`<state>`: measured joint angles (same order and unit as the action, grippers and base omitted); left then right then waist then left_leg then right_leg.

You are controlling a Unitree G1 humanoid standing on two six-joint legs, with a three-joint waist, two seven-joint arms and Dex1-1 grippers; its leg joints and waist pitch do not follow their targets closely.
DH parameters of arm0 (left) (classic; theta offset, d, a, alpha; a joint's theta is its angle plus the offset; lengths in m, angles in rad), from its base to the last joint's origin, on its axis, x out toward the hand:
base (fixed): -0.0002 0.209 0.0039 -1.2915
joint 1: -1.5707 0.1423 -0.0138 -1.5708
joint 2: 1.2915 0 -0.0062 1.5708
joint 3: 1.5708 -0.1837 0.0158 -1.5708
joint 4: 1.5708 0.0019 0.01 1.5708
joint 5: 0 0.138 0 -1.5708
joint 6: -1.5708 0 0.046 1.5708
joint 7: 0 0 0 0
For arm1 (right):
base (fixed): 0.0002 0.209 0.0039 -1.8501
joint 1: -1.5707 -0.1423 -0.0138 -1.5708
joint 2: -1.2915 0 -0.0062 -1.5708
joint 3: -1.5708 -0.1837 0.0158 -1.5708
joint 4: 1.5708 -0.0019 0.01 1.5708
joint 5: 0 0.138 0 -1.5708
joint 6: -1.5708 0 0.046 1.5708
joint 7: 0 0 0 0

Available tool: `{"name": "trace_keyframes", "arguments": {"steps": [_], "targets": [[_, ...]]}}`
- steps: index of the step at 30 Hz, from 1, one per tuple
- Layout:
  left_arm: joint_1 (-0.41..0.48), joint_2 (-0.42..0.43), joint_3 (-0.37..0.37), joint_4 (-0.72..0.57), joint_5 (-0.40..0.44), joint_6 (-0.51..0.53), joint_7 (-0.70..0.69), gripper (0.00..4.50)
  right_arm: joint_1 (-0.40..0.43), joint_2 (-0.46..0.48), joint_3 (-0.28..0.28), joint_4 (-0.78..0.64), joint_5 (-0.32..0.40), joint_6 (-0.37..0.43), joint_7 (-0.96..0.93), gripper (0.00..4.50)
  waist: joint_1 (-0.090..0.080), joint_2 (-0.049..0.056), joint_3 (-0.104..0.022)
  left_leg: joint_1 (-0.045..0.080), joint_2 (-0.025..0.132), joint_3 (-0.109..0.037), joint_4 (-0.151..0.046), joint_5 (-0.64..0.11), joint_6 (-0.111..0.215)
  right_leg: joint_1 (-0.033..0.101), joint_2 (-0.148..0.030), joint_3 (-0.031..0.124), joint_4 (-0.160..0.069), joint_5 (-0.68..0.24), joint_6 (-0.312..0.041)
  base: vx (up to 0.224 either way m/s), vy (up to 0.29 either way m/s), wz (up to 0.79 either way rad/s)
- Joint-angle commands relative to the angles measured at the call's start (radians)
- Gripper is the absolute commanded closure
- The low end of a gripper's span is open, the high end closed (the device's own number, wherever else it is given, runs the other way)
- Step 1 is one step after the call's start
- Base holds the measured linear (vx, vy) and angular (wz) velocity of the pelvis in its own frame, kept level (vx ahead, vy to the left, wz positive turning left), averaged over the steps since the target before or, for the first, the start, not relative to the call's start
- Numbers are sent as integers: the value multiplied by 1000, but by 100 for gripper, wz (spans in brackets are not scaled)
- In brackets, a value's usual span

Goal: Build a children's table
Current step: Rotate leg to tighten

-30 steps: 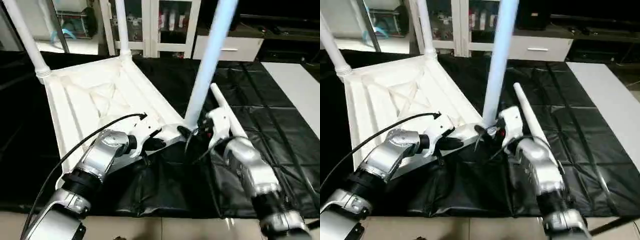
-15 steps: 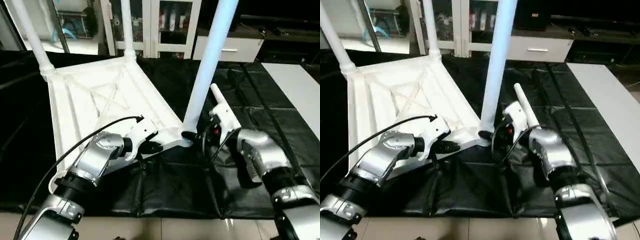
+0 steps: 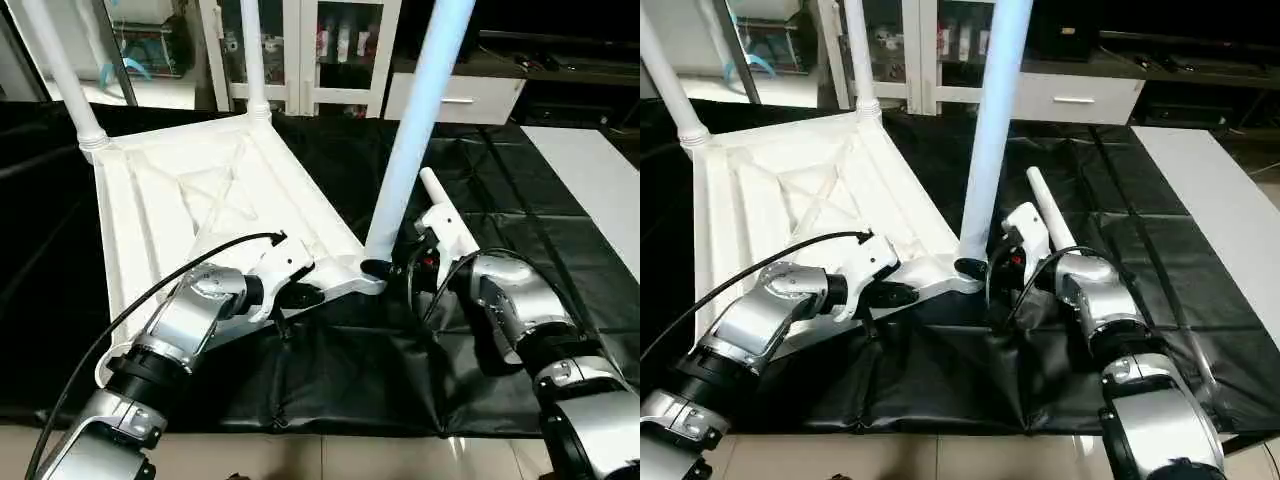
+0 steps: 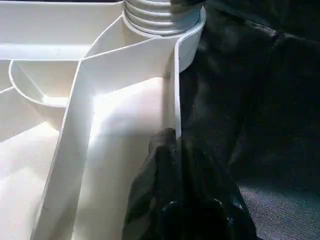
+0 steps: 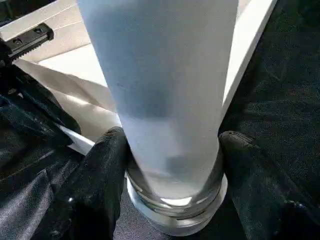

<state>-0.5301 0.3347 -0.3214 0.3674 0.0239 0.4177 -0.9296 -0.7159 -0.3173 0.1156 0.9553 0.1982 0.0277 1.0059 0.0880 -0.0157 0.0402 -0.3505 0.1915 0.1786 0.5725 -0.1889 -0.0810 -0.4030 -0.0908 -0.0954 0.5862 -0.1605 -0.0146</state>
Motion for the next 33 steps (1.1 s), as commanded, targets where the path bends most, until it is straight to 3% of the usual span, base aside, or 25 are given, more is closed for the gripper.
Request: {"name": "trace_keyframes", "arguments": {"steps": [1, 9, 13, 15, 18, 23, 27, 31, 32, 33], "targets": [[38, 12, -51, 37, 20, 44, -30, 450, -17, 4, 5, 30, -24, -17, 8, 191, 2, -3, -61, -1, 42, -7, -56, -157, 82, 57, -64, 50, -51, -189, -260, 0, 0, 0], [41, 13, -52, 28, 19, 51, -28, 450, -29, 19, -6, 75, -39, -51, 5, 204, 0, -5, -57, -2, 41, -8, -57, -191, 67, 54, -65, 51, -57, -261, -239, 0, 0, 0], [39, 8, -50, 29, 19, 53, -19, 450, -29, 45, -46, 109, -42, -67, -169, 205, -5, -4, -55, -2, 41, -10, -61, -209, 58, 53, -64, 50, -59, -288, -230, 0, 0, 0], [28, -7, -41, 45, 19, 51, 3, 450, -4, 96, -97, 116, -26, -56, -375, 206, -16, -7, -50, -4, 40, -13, -66, -246, 38, 50, -66, 50, -67, -356, -205, 0, 0, 0], [10, -28, -30, 70, 22, 45, 37, 450, 34, 163, -144, 107, -19, -54, -611, 206, -33, -2, -48, -1, 38, -23, -72, -319, 2, 45, -66, 45, -80, -474, -151, 0, 0, 0], [-5, -45, -23, 84, 26, 46, 62, 450, 60, 229, -166, 95, -45, -62, -837, 207, -51, -1, -42, 9, 33, -31, -73, -431, -11, 27, -66, 35, -105, -617, -90, 0, 0, 0], [-7, -49, -22, 84, 26, 47, 64, 450, 70, 272, -179, 77, -48, -85, -897, 207, -58, 5, -44, 6, 35, -38, -79, -464, -17, 30, -67, 29, -108, -605, -74, 0, 0, 0], [-7, -42, -18, 95, 32, 37, 63, 450, 77, 280, -165, 41, -47, -109, -860, 207, -57, 5, -44, 7, 37, -35, -83, -472, -15, 28, -63, 36, -102, -516, -104, 0, 0, 0], [-7, -41, -18, 96, 33, 36, 63, 450, 80, 281, -162, 30, -41, -112, -842, 151, -57, 6, -45, 9, 37, -33, -82, -472, -13, 26, -64, 39, -100, -501, -114, 0, 0, 0], [-7, -40, -18, 99, 34, 33, 64, 450, 87, 276, -157, 12, -44, -117, -835, 137, -55, 4, -46, 8, 36, -31, -82, -458, -10, 27, -65, 43, -98, -481, -122, 0, 0, 0]]}}
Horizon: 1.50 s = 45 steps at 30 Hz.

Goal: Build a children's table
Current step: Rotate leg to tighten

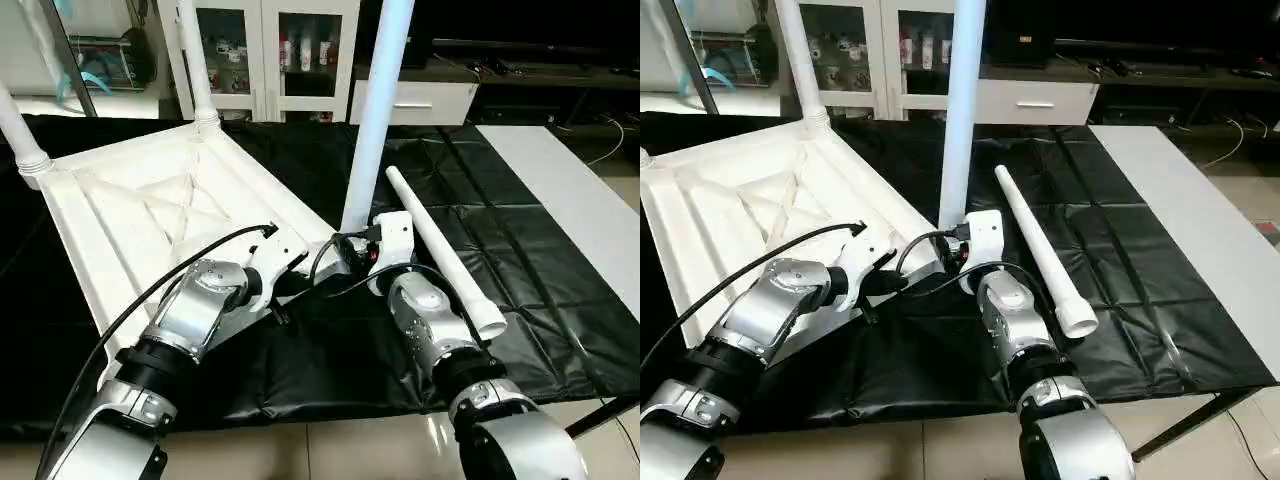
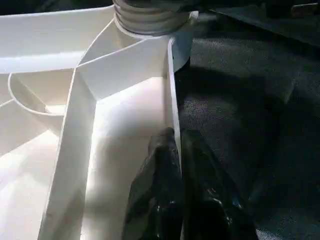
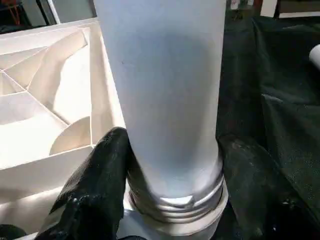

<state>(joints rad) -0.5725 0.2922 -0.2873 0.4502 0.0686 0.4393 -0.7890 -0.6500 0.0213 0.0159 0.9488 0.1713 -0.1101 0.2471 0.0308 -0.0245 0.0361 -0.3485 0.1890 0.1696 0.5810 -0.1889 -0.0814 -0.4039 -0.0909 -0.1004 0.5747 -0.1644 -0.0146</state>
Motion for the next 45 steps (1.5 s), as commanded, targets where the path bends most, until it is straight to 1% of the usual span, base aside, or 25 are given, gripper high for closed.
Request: {"name": "trace_keyframes", "arguments": {"steps": [1, 4, 7, 8, 9, 11, 13, 15, 18, 23, 25, 27, 28, 30, 31, 32, 33, 35, 38, 39, 40, 41, 42, 43, 45], "targets": [[36, 3, -52, 17, -11, 11, -77, 450, 28, -65, -54, 2, -20, 20, -75, 137, 4, 12, -42, 5, 39, -19, -90, -445, -5, 27, -65, 50, -86, -461, -130, 0, 0, 0], [35, 2, -51, 21, -7, 9, -75, 450, 52, -69, -40, -54, -35, 19, -88, 102, 17, 12, -44, 16, 39, -8, -86, -408, 2, 21, -62, 56, -82, -407, -152, 0, 0, 0], [33, 0, -50, 26, -6, 5, -73, 450, 86, -79, -21, -130, -62, 29, -100, 84, 27, 10, -48, 11, 40, -4, -87, -349, 8, 30, -60, 59, -72, -347, -165, 0, 0, 0], [33, -1, -50, 29, -6, 1, -73, 450, 114, -87, -10, -191, -75, 38, -95, 84, 35, 11, -49, 16, 42, 0, -85, -322, 9, 25, -58, 62, -70, -309, -170, 60, -17, 14], [32, -5, -48, 34, -5, -12, -68, 450, 170, -99, 1, -305, -73, 69, -61, 84, 40, 9, -50, 15, 41, 4, -83, -289, 13, 30, -55, 63, -64, -260, -176, 60, -17, 14], [31, -8, -45, 39, -5, -23, -62, 450, 198, -104, 9, -358, -63, 89, -31, 84, 48, 6, -57, 4, 41, 4, -81, -201, 33, 46, -53, 64, -46, -150, -184, 67, -6, 5], [25, -16, -40, 52, -1, -56, -39, 450, 286, -118, 20, -505, -52, 152, -4, 84, 55, 6, -55, 3, 40, 5, -80, -156, 48, 48, -51, 63, -42, -92, -194, 31, -1, 1], [5, -34, -19, 87, 4, -96, 17, 450, 367, -133, 28, -622, -45, 202, 7, 84, 62, 4, -51, 0, 41, 5, -83, -175, 56, 53, -56, 64, -47, -131, -175, 0, 0, 0], [-26, -58, 24, 123, -18, -120, 64, 406, 459, -155, 48, -751, -36, 254, 22, 78, 58, 2, -44, -1, 41, -1, -93, -276, 24, 51, -61, 61, -72, -338, -117, 0, 0, 0], [-48, -72, 49, 114, -47, -131, 58, 381, 531, -165, 32, -879, 15, 330, 34, 78, 45, 0, -42, -6, 37, -10, -95, -321, 20, 44, -66, 57, -95, -502, -50, 0, 0, 0], [-53, -69, 59, 104, -41, -211, 89, 367, 552, -182, 24, -948, 46, 377, 74, 78, 45, 2, -44, -3, 38, -9, -92, -304, 27, 40, -63, 59, -92, -456, -60, 0, 0, 0], [-52, -68, 90, 81, -55, -222, 117, 359, 552, -195, 30, -960, 46, 375, 96, 78, 46, 4, -46, -6, 44, -8, -90, -265, 34, 42, -58, 61, -76, -327, -96, 0, 0, 0], [-40, -61, 151, 13, -95, -218, 129, 359, 553, -208, 38, -987, 47, 389, 114, 78, 44, 18, -48, -9, 42, -7, -88, -254, 29, 46, -56, 60, -70, -269, -119, 0, 0, 0], [-29, -47, 189, -40, -119, -192, 133, 359, 549, -213, 43, -1000, 54, 398, 126, 78, 43, 11, -55, -13, 44, -7, -83, -201, 33, 56, -57, 59, -53, -159, -165, 0, 0, 0], [-6, -8, 235, -125, -144, -140, 122, 359, 543, -220, 54, -1016, 61, 410, 141, 78, 41, 24, -54, -11, 42, -6, -80, -181, 41, 55, -56, 59, -47, -115, -185, 0, 0, 0], [30, 64, 276, -217, -159, -82, 89, 359, 529, -224, 67, -1026, 65, 422, 155, 78, 40, 25, -55, -9, 45, -6, -80, -172, 40, 57, -57, 59, -43, -91, -197, 0, 0, 0], [50, 103, 297, -263, -165, -55, 68, 359, 522, -226, 74, -1032, 67, 430, 162, 78, 28, 22, -55, -19, 41, -7, -80, -133, 52, 63, -52, 58, -34, -41, -211, 0, 0, 0], [118, 230, 345, -352, -181, 7, -10, 359, 499, -234, 101, -1053, 74, 465, 192, 78, 19, 25, -53, -13, 38, -5, -77, -125, 60, 62, -51, 57, -32, -51, -216, 0, 0, 0], [168, 309, 378, -394, -190, 25, -61, 359, 486, -244, 124, -1067, 82, 481, 229, 78, 15, 30, -48, -2, 40, 0, -76, -147, 54, 52, -47, 59, -39, -114, -213, 0, 0, 0], [280, 433, 453, -453, -229, 54, -160, 359, 472, -267, 158, -1088, 104, 515, 304, 78, 24, 31, -48, 2, 42, -2, -77, -153, 41, 51, -48, 61, -35, -115, -217, 0, 0, 0], [280, 433, 453, -453, -229, 54, -160, 359, 472, -267, 158, -1088, 104, 515, 304, 78, 22, 23, -46, -1, 44, -1, -81, -158, 42, 52, -47, 61, -36, -124, -213, 0, 0, 0], [373, 514, 522, -490, -248, 113, -205, 359, 461, -301, 193, -1097, 101, 527, 361, 78, 23, 18, -42, 1, 44, 2, -84, -175, 40, 48, -42, 62, -39, -146, -201, 0, 0, 0], [417, 550, 552, -510, -256, 143, -221, 359, 455, -314, 207, -1099, 98, 531, 382, 78, 21, 24, -45, -3, 45, -5, -84, -171, 27, 53, -45, 61, -27, -140, -197, 0, 0, 0], [483, 597, 591, -524, -251, 189, -234, 359, 441, -324, 222, -1091, 94, 538, 401, 78, 20, 27, -38, -2, 45, -1, -89, -187, 27, 48, -40, 61, -35, -163, -188, 0, 0, 0], [568, 651, 617, -529, -216, 216, -249, 359, 416, -316, 228, -1065, 77, 526, 398, 78, 23, 20, -29, 13, 46, 0, -93, -300, 2, 33, -44, 65, -53, -299, -165, 0, 0, 0]]}}
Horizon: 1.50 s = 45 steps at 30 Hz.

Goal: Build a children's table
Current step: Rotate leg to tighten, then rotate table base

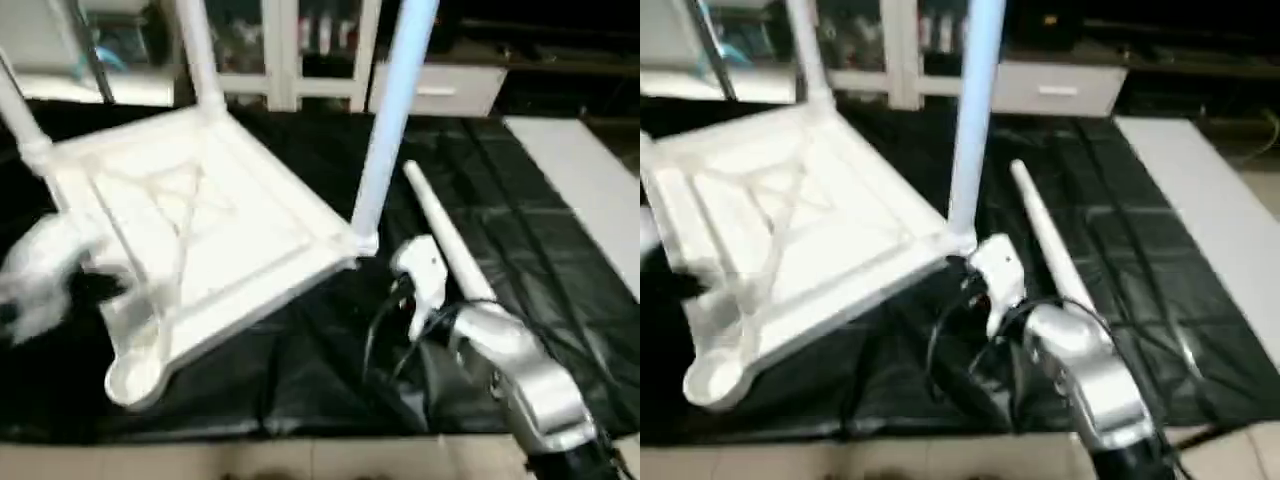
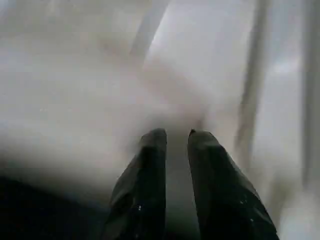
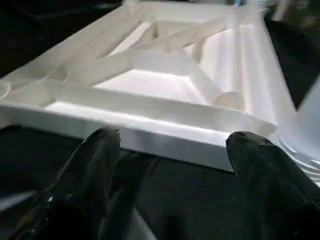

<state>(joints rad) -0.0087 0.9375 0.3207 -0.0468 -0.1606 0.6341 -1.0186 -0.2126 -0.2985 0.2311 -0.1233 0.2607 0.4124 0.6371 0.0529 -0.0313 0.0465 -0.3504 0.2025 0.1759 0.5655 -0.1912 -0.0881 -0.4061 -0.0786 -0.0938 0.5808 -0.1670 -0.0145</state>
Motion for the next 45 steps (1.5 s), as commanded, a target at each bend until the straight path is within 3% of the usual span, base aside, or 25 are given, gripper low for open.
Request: {"name": "trace_keyframes", "arguments": {"steps": [1, 2, 5, 6, 7, 8, 12, 14, 18, 20, 25, 27, 28, 31, 32, 33, 35, 36, 37, 39, 40, 43, 45], "targets": [[22, 16, 13, -32, 25, 26, -19, 359, -28, 8, 11, 13, -16, 2, 3, 78, 0, 27, -39, 15, 33, -7, -77, -298, 8, 35, -56, 59, -59, -297, -166, 0, 0, 0], [44, 27, 22, -31, 42, 31, -13, 359, -36, 15, 9, 21, -15, 4, -2, 78, 7, 28, -35, 27, 33, -6, -78, -345, -4, 24, -57, 61, -69, -352, -158, 0, 0, 0], [52, 30, 55, 3, 81, 30, 51, 359, -51, 26, 8, 32, -9, 10, 0, 78, 18, 31, -35, 34, 35, -7, -80, -368, -22, 20, -54, 68, -69, -351, -150, 0, 0, 0], [62, 38, 47, 8, 86, 33, 64, 359, -50, 22, 11, 27, -5, 16, 10, 78, 21, 32, -35, 31, 34, -9, -81, -375, -29, 23, -53, 69, -67, -341, -146, 0, 0, 0], [67, 37, 41, 3, 80, 34, 60, 359, -49, 21, 13, 26, -3, 17, 14, 78, 21, 8, -35, 26, 34, -9, -82, -373, -25, 27, -52, 68, -67, -349, -140, 0, 0, 0], [86, 35, 29, -21, 52, 44, 49, 359, -46, 13, 18, 22, 4, 22, 24, 78, 31, 19, -38, 27, 35, -13, -83, -361, -28, 26, -58, 71, -63, -352, -131, 0, 0, 0], [62, -23, -49, -69, 13, 74, 73, 359, -50, 9, 28, 36, -1, 17, 33, 78, 35, 12, -41, 29, 36, -11, -82, -364, -45, 24, -53, 71, -55, -286, -151, 0, 0, 0], [19, -91, -114, -61, 31, 74, 97, 359, -58, 17, 28, 51, -7, 14, 35, 78, 37, 5, -44, 17, 30, -11, -78, -317, -38, 33, -54, 77, -50, -257, -150, 0, 0, 0], [-46, -178, -202, 35, 95, -8, 141, 359, -60, 22, 30, 57, -12, 13, 35, 78, 36, -2, -47, 10, 26, -11, -74, -285, -26, 40, -55, 78, -50, -265, -136, 0, 0, 0], [-94, -225, -256, 96, 118, -56, 185, 359, -58, 20, 33, 53, -11, 15, 34, 78, 42, 0, -51, 21, 26, -10, -69, -298, -28, 32, -55, 79, -54, -283, -125, 0, 0, 0], [-199, -309, -343, 147, 112, -32, 192, 359, -44, 6, 35, 58, -28, 24, 16, 78, 49, 4, -51, 16, 29, -13, -71, -313, -42, 36, -54, 77, -49, -272, -134, 0, 0, 0], [-228, -332, -357, 170, 122, -37, 202, 359, -43, 4, 33, 68, -41, 33, -2, 78, 53, 1, -51, 21, 28, -12, -68, -334, -48, 33, -55, 77, -52, -290, -133, 0, 0, 0], [-252, -352, -368, 193, 131, -44, 214, 359, -43, 4, 32, 80, -54, 41, -20, 78, 55, 6, -50, 22, 27, -12, -68, -340, -49, 32, -55, 78, -54, -306, -131, 0, 0, 0], [-327, -411, -394, 272, 156, -69, 250, 359, -42, 3, 29, 117, -96, 66, -80, 78, 57, 1, -48, 26, 23, -9, -65, -347, -48, 27, -52, 78, -64, -341, -121, 0, 0, 0], [-353, -429, -403, 298, 161, -75, 264, 359, -42, 5, 25, 133, -112, 80, -112, 78, 60, 7, -50, 30, 23, -8, -63, -349, -52, 26, -54, 79, -67, -345, -120, 0, 0, 0], [-393, -456, -421, 333, 169, -68, 283, 359, -43, 5, 16, 170, -152, 105, -182, 78, 62, 12, -50, 23, 24, -13, -65, -339, -56, 32, -57, 78, -62, -342, -123, 0, 0, 0], [-403, -461, -430, 336, 170, -62, 285, 359, -45, 3, 14, 187, -177, 112, -216, 78, 59, 9, -52, 17, 23, -16, -65, -333, -63, 39, -58, 75, -60, -349, -117, 0, 0, 0], [-409, -464, -437, 337, 171, -65, 285, 359, -51, 4, 9, 205, -197, 111, -243, 78, 55, 6, -53, 7, 23, -18, -66, -307, -60, 48, -60, 75, -56, -330, -117, 0, 0, 0], [-413, -467, -445, 335, 170, -64, 281, 359, -67, 16, -6, 251, -211, 92, -278, 78, 52, 14, -54, 4, 23, -17, -64, -284, -59, 47, -60, 75, -54, -312, -117, 0, 0, 0], [-408, -461, -454, 324, 173, -60, 271, 359, -97, 44, -22, 317, -204, 54, -303, 78, 44, 19, -59, 6, 22, -16, -59, -264, -58, 46, -60, 75, -49, -264, -139, 0, 0, 0], [-406, -459, -455, 320, 173, -56, 267, 359, -110, 56, -25, 345, -201, 36, -309, 78, 40, 16, -58, 2, 21, -15, -58, -247, -53, 49, -56, 75, -46, -229, -149, 0, 0, 0], [-383, -442, -465, 297, 178, -47, 243, 359, -201, 118, -26, 495, -185, -71, -310, 78, 26, 18, -58, -1, 20, -14, -55, -249, -41, 48, -59, 75, -42, -235, -174, 0, 0, 0], [-371, -433, -467, 289, 175, -41, 234, 359, -258, 151, -26, 576, -179, -112, -305, 78, 27, 22, -56, 4, 23, -11, -53, -244, -36, 44, -56, 76, -42, -224, -180, 0, 0, 0]]}}
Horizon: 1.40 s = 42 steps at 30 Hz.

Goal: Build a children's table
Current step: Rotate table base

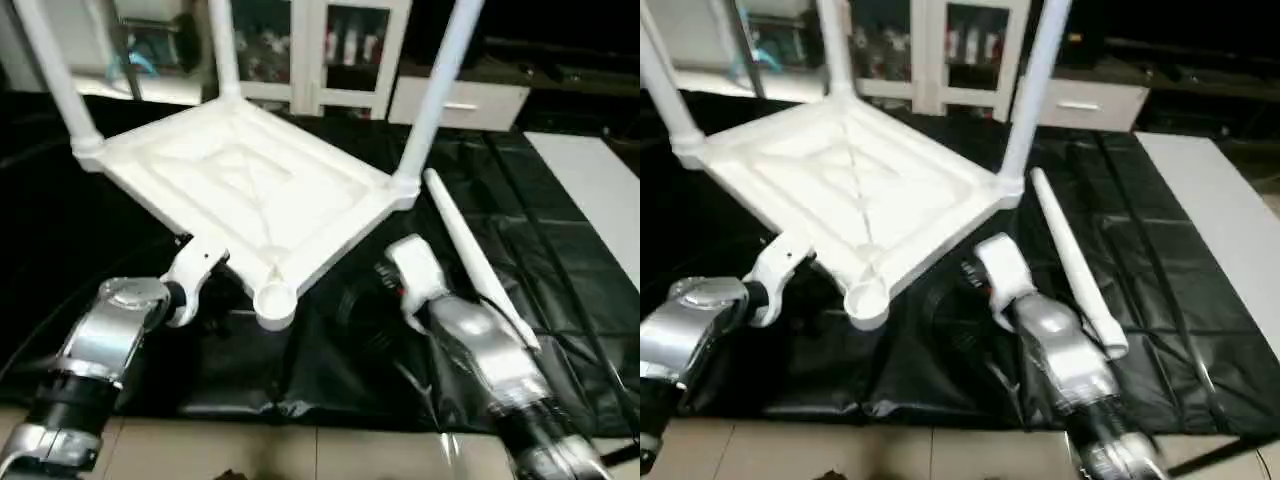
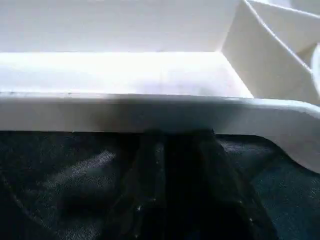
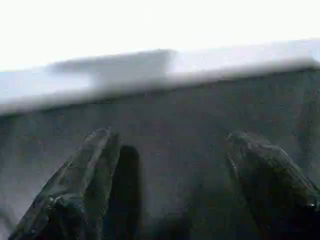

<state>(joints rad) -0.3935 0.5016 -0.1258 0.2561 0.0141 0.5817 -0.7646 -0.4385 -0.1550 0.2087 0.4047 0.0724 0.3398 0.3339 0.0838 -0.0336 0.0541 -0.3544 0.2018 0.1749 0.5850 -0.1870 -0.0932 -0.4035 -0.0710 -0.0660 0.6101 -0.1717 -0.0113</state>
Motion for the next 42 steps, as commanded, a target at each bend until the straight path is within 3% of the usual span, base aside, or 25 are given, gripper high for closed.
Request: {"name": "trace_keyframes", "arguments": {"steps": [1, 2, 3, 4, 5, 6, 7, 11, 12, 17, 18, 19, 20, 21, 22, 24, 25, 26, 27, 28, 30, 33, 34, 38, 42], "targets": [[14, 4, -21, -15, -1, 12, -21, 359, -38, 10, -3, 56, 9, -42, -2, 78, -4, 14, -66, 7, 25, -10, -72, -242, -28, 43, -66, 48, -68, -209, -190, 0, 0, 0], [21, 10, -25, -22, -4, 16, -25, 359, -70, 23, 1, 101, 3, -62, -1, 78, -3, 24, -65, 8, 25, -11, -73, -231, -29, 42, -65, 48, -64, -199, -198, 0, 0, 0], [37, 19, -29, -43, -13, 26, -27, 359, -141, 52, 10, 213, -24, -105, -1, 78, -2, 17, -66, 7, 26, -11, -73, -222, -30, 43, -66, 47, -59, -186, -204, 0, 0, 0], [37, 19, -29, -43, -13, 26, -27, 359, -141, 52, 10, 213, -24, -105, -1, 78, -6, 22, -62, 8, 25, -9, -75, -238, -33, 41, -62, 47, -63, -196, -210, 0, 0, 0], [53, 22, -32, -68, -19, 38, -28, 359, -201, 78, 9, 318, -40, -138, 1, 78, -4, 10, -63, 9, 28, -8, -74, -240, -33, 41, -65, 47, -62, -195, -210, 0, 0, 0], [60, 22, -34, -80, -21, 42, -29, 359, -227, 89, 11, 366, -49, -152, 1, 78, -8, 18, -64, 8, 26, -11, -75, -241, -39, 43, -64, 47, -57, -193, -215, 0, 0, 0], [69, 19, -35, -97, -26, 48, -33, 359, -254, 99, 12, 419, -57, -176, 4, 78, -8, 3, -62, 9, 27, -6, -74, -237, -34, 42, -63, 48, -61, -186, -213, 0, 0, 0], [79, -6, -46, -130, -27, 37, -29, 359, -308, 115, 8, 526, -72, -227, -5, 78, -6, 11, -62, 9, 27, -6, -75, -225, -30, 42, -65, 49, -58, -178, -210, 0, 0, 0], [76, -32, -65, -145, -30, 27, -26, 359, -333, 119, 0, 574, -73, -254, -12, 78, -5, 4, -63, 9, 27, -5, -74, -225, -28, 42, -66, 49, -56, -184, -210, 0, 0, 0], [39, -128, -131, -162, -45, 19, -15, 359, -355, 112, -31, 619, -70, -311, -5, 78, -1, 15, -62, 15, 27, -3, -72, -253, -36, 39, -64, 50, -61, -198, -200, 0, 0, 0], [24, -157, -151, -158, -49, 17, -19, 359, -338, 103, -32, 595, -69, -317, 5, 78, -1, 11, -63, 11, 27, -3, -73, -246, -34, 42, -64, 49, -60, -188, -200, 0, 0, 0], [18, -168, -158, -157, -49, 14, -21, 359, -329, 98, -32, 583, -68, -320, 12, 78, 0, 23, -65, 11, 27, -5, -72, -241, -37, 43, -64, 49, -57, -174, -200, 0, 0, 0], [9, -182, -167, -150, -46, 6, -20, 359, -310, 89, -31, 554, -65, -324, 24, 78, -2, 13, -67, 7, 26, -3, -69, -224, -32, 47, -62, 48, -56, -143, -203, 0, 0, 0], [6, -188, -171, -147, -42, 2, -20, 359, -304, 86, -32, 548, -65, -331, 30, 78, -2, 19, -68, 6, 24, -2, -67, -207, -26, 48, -61, 48, -54, -108, -207, 0, 0, 0], [5, -189, -171, -146, -41, 0, -20, 359, -302, 85, -33, 547, -65, -332, 32, 78, -5, 13, -71, -1, 23, -4, -66, -181, -18, 56, -62, 47, -48, -78, -216, 0, 0, 0], [-9, -207, -187, -120, -23, -29, -15, 359, -248, 61, -43, 452, -49, -322, 57, 78, -11, 22, -72, -3, 20, -3, -60, -149, -1, 59, -59, 48, -48, -22, -225, 0, 0, 0], [-9, -207, -187, -120, -23, -29, -15, 359, -248, 61, -43, 452, -49, -322, 57, 78, -13, 19, -73, -3, 21, -2, -60, -145, 5, 60, -59, 48, -47, -12, -229, 0, 0, 0], [-16, -215, -194, -109, -16, -36, -12, 359, -212, 42, -48, 381, -41, -305, 70, 78, -18, 19, -75, -7, 21, -4, -60, -137, 13, 64, -61, 47, -45, -11, -240, 0, 0, 0], [-17, -219, -199, -108, -13, -42, -14, 359, -118, -12, -61, 180, -28, -250, 84, 78, -15, 33, -70, 0, 22, -2, -58, -144, 14, 59, -56, 48, -54, -17, -229, 0, 0, 0], [-17, -219, -199, -108, -13, -42, -14, 359, -118, -12, -61, 180, -28, -250, 84, 78, -16, 21, -73, -3, 23, -4, -57, -131, 21, 66, -54, 49, -47, 6, -227, 0, 0, 0], [9, -190, -180, -152, -21, -37, -19, 359, -39, -69, -95, -41, -8, -158, 82, 78, -17, 25, -67, -5, 22, -3, -58, -146, 31, 66, -55, 49, -55, -36, -222, 0, 0, 0], [43, -156, -151, -217, -44, -27, -32, 359, -18, -93, -130, -151, 24, -81, 77, 78, -23, 35, -61, -1, 23, -6, -63, -195, 16, 58, -55, 50, -67, -179, -206, 0, 0, 0], [67, -134, -130, -267, -65, -13, -44, 355, -22, -103, -159, -189, 47, -25, 67, 63, -24, 35, -59, 0, 26, -7, -64, -211, 10, 56, -54, 51, -68, -197, -202, 0, 0, 0], [100, -106, -101, -333, -97, 7, -63, 354, -31, -120, -197, -231, 66, 53, 56, 29, -28, 37, -55, 9, 22, -5, -65, -255, -5, 46, -47, 50, -76, -264, -187, 0, 0, 0], [164, -53, -51, -462, -169, 58, -120, 354, -101, -178, -251, -227, 9, 304, -31, 7, -26, 37, -54, 6, 20, -9, -68, -236, -19, 46, -44, 49, -71, -267, -182, 0, 0, 0]]}}
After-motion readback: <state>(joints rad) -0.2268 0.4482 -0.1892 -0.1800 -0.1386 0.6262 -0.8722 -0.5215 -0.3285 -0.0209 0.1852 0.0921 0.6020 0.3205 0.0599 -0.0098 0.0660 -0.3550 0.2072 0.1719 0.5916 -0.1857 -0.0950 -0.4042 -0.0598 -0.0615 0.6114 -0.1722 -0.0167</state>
